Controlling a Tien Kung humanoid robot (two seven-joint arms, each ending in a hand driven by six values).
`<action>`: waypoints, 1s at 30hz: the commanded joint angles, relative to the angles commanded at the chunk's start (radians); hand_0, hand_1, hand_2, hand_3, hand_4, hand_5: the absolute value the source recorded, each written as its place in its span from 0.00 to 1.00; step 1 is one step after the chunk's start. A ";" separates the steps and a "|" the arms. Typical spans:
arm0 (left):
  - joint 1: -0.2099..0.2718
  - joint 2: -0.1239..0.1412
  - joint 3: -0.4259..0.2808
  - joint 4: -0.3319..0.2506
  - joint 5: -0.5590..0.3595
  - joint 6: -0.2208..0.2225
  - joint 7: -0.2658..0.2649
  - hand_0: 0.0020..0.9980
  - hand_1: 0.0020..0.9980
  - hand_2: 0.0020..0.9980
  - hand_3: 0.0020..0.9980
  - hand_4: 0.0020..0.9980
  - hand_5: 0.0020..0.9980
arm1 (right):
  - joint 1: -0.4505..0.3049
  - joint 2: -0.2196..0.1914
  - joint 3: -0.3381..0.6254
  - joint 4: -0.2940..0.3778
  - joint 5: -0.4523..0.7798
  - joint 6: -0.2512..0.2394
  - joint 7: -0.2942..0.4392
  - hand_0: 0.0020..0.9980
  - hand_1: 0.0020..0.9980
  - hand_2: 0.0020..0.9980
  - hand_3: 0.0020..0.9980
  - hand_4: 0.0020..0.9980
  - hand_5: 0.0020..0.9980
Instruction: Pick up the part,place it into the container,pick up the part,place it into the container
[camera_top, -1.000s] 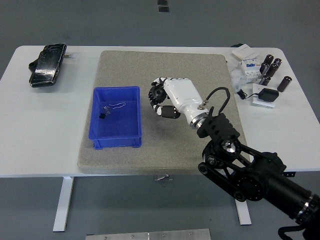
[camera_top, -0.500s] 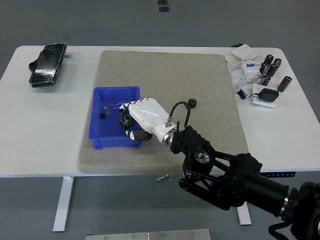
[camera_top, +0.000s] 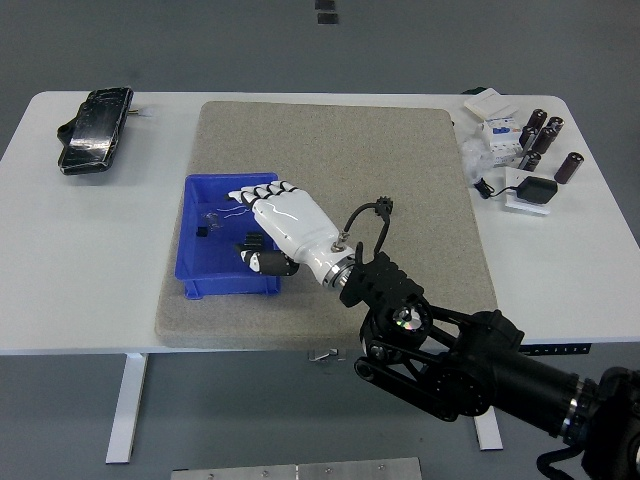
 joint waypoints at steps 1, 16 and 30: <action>0.000 0.000 0.000 0.000 0.000 0.000 0.000 0.64 0.61 0.57 0.59 0.66 0.15 | -0.006 0.000 0.020 -0.003 0.018 -0.018 0.010 0.84 0.82 0.83 0.83 0.66 0.32; -0.004 -0.002 -0.001 0.000 0.005 -0.002 -0.002 0.64 0.61 0.57 0.59 0.66 0.15 | 0.017 0.000 0.215 -0.328 0.091 -0.034 0.034 0.74 0.74 0.79 0.79 0.66 0.31; -0.001 -0.005 0.010 0.000 0.002 -0.003 -0.003 0.64 0.61 0.57 0.59 0.65 0.16 | 0.025 -0.006 0.233 -0.489 0.064 -0.004 0.073 0.73 0.72 0.77 0.76 0.67 0.31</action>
